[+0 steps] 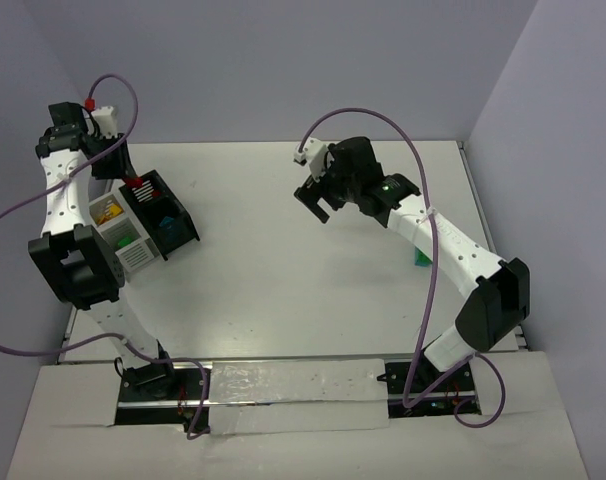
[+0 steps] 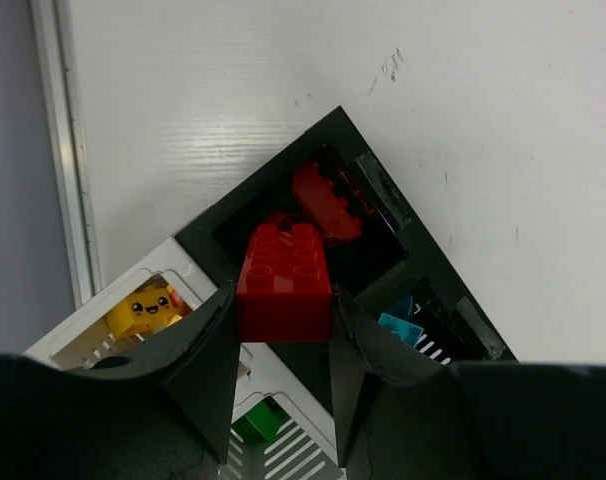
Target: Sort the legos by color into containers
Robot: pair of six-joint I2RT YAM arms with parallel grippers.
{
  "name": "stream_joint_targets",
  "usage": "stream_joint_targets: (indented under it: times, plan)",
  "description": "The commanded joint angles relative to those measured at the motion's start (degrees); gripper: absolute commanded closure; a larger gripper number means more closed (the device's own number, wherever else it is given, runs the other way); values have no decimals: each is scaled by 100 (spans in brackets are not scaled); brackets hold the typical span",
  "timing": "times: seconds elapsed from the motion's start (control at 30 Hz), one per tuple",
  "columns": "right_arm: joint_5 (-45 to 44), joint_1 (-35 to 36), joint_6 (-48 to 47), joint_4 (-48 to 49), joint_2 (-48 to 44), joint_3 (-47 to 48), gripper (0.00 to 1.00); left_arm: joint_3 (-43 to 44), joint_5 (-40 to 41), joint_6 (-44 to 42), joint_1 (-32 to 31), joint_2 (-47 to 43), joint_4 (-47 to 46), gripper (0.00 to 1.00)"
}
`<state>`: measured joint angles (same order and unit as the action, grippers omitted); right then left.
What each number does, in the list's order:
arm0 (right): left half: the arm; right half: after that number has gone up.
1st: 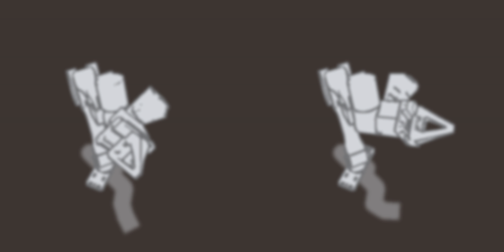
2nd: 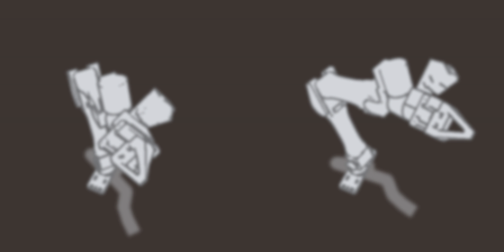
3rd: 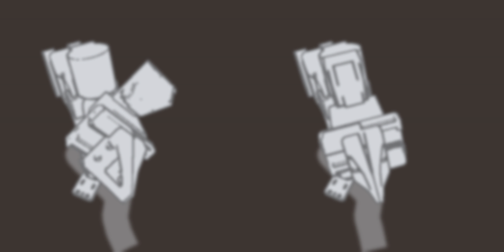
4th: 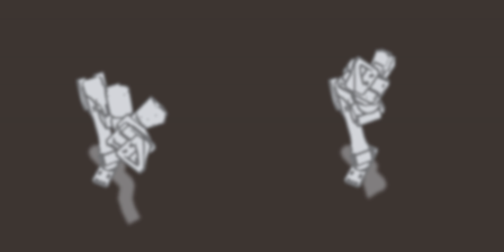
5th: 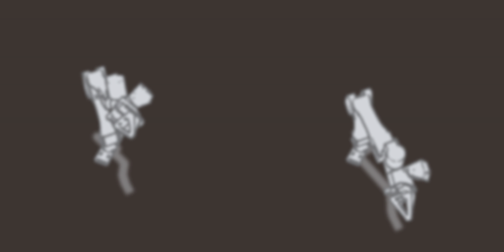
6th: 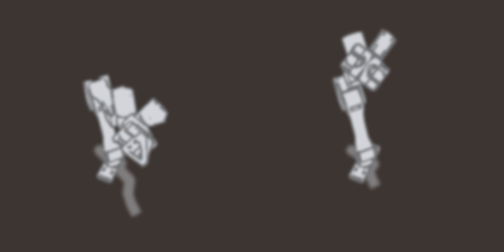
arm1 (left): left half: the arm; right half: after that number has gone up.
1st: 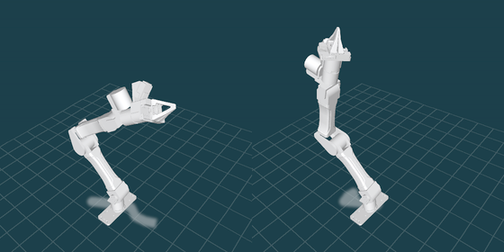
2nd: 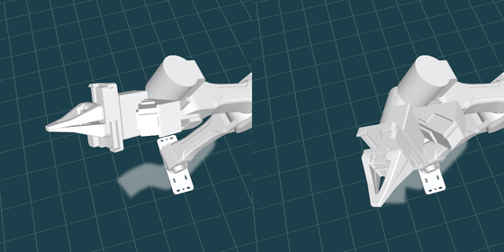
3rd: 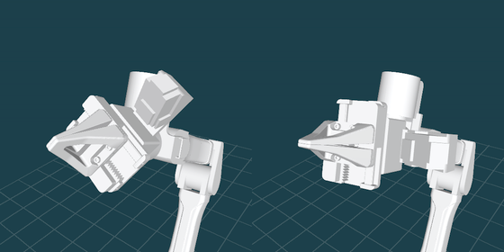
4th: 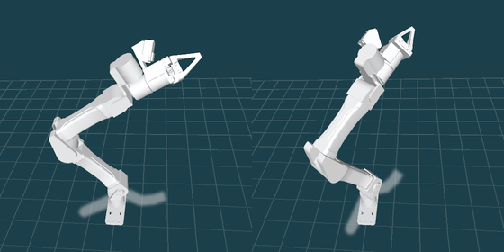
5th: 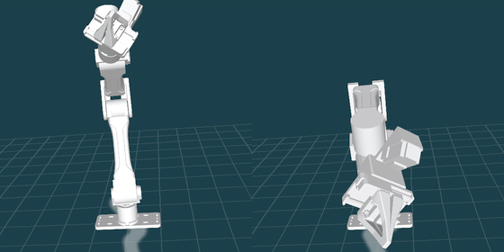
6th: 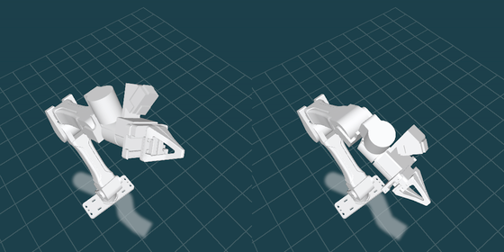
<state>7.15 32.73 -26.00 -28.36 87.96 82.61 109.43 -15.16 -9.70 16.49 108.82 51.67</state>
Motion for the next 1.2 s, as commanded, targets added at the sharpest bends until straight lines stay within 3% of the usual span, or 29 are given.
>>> stream_joint_targets:
  times: [0.0, 0.1, 0.23, 0.4, 0.53, 0.77, 0.93, 1.17]
  plan:
    - [-16, -100, -24, 10, -249, -87, 0, 135, -277, -80, -6, 65, 220, 90]
    - [-34, -148, -50, -21, -222, -78, 0, 17, -264, -137, -6, 91, 273, 88]
    - [-29, -238, -45, -112, -168, -37, 0, -109, -247, -248, -9, 116, 346, 76]
    - [91, -473, 123, -220, -136, 31, 0, 37, -288, -304, -14, 163, 487, 44]
    - [152, -680, 285, -317, -130, 73, 0, 461, -292, -300, -9, 253, 685, 25]
    - [303, -1376, 829, -493, -182, 98, 0, 938, -711, -16, -14, -172, 410, 20]
    - [559, -2359, 1246, -820, -156, 89, 0, 684, -1216, 320, -85, -977, -390, 19]
    - [452, -3465, 1482, -1202, -10, -165, 3, -103, -502, 123, -938, -1764, -1170, 18]
